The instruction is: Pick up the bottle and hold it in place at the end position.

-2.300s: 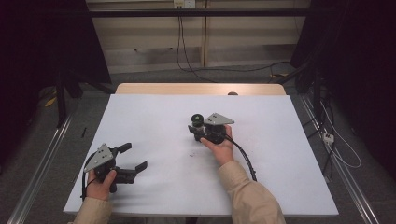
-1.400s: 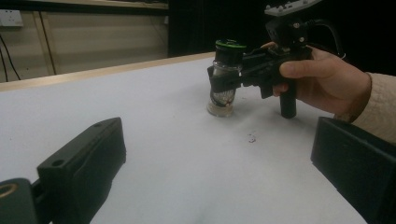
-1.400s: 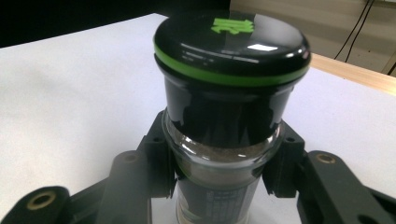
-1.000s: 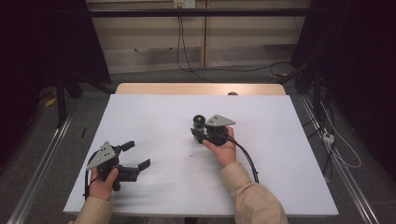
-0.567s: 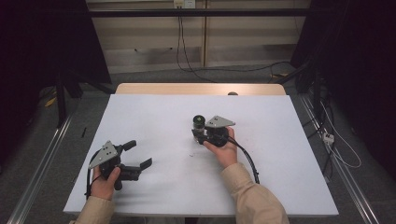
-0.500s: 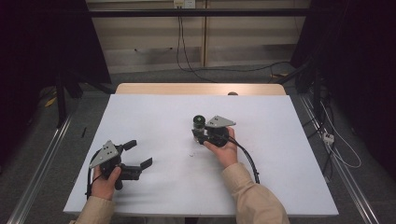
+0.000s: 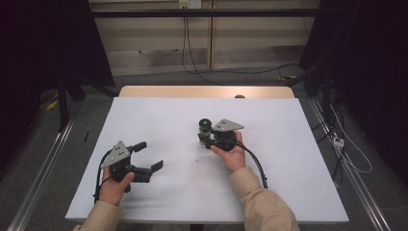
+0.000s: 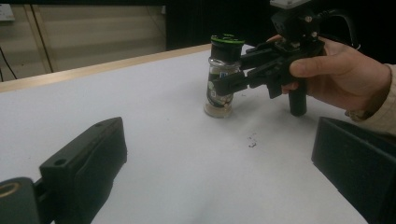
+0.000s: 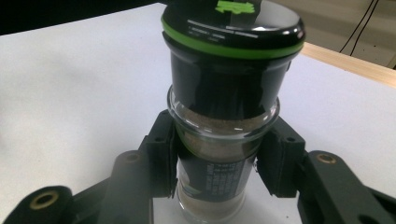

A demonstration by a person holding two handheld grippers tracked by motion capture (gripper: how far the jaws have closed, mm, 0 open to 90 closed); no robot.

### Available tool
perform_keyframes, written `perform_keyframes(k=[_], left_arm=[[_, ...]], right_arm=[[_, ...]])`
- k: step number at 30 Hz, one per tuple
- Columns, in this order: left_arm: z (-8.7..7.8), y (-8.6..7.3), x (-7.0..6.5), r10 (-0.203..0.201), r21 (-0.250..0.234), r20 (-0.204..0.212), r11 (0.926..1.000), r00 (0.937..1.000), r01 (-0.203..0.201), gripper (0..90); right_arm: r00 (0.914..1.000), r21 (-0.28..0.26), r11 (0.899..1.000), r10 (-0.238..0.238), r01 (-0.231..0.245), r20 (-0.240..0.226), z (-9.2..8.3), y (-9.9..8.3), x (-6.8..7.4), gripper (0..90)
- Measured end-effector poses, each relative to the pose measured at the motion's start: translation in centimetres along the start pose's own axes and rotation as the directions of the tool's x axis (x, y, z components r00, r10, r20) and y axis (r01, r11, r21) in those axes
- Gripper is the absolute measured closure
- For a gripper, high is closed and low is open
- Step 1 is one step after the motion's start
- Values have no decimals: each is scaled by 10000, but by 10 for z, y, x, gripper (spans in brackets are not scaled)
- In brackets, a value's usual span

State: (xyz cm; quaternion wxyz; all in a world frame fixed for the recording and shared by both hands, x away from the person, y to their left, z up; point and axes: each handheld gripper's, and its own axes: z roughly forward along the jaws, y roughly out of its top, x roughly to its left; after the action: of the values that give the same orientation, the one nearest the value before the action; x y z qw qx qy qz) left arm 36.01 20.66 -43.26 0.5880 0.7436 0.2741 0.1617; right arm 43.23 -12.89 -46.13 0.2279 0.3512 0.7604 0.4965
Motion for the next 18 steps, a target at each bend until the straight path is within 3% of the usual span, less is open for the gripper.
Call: perform_keyframes(k=[14,18], left_arm=[[17,8,-1,-307,300,28,9991,9995,306,38],[23,11,-1,-207,374,42,9991,9998,205,38]], right_arm=[[10000,-11,10000,-60,60,1,0,0,0,535],[10000,1,10000,-49,49,-21,0,0,0,535]])
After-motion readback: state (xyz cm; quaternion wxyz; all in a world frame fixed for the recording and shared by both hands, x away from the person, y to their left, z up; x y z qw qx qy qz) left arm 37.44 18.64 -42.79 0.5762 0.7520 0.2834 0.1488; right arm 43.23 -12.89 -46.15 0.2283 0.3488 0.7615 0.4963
